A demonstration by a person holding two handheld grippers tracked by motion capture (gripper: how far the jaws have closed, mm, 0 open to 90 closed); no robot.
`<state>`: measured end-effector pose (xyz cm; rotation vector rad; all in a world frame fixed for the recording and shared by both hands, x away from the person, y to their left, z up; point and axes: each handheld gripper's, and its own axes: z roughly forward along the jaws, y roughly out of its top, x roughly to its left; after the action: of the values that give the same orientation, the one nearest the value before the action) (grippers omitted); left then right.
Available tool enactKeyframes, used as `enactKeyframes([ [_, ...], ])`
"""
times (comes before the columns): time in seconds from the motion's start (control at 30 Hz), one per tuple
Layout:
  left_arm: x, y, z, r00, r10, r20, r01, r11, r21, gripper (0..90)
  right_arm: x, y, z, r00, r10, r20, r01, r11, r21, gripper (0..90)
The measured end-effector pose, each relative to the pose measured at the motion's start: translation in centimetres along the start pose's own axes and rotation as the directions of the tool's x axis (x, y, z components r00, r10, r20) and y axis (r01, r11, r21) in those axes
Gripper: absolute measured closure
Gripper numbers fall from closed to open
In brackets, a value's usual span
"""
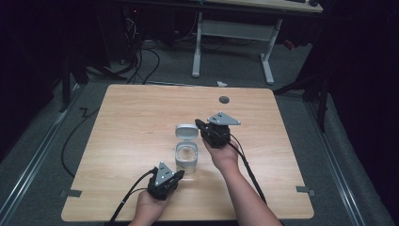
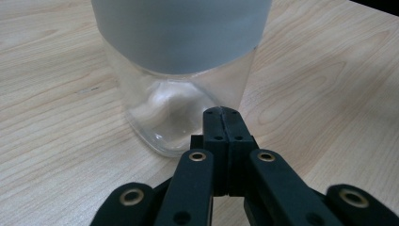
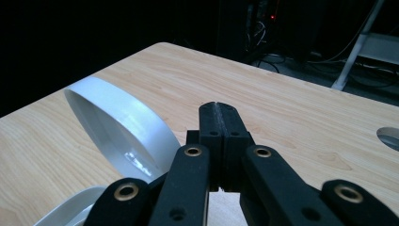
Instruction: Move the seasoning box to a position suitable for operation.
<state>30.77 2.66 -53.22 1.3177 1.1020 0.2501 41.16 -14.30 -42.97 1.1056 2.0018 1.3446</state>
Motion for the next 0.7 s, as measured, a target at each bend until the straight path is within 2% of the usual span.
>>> enactKeyframes([
  [0.3, 0.0, 0.1, 0.2, 1.0, 0.0, -0.002, 0.0, 1.0, -0.001, 90.0, 1.0, -0.8, -1.2, 0.9996, -0.026, -0.013, 0.026, 1.0, -0.001, 90.0],
  [0.7, 0.0, 0.1, 0.1, 1.0, 0.001, -0.001, -0.001, 1.0, -0.004, 90.0, 2.1, -2.8, -2.7, 0.9993, -0.02, -0.033, 0.02, 1.0, -0.004, 90.0],
])
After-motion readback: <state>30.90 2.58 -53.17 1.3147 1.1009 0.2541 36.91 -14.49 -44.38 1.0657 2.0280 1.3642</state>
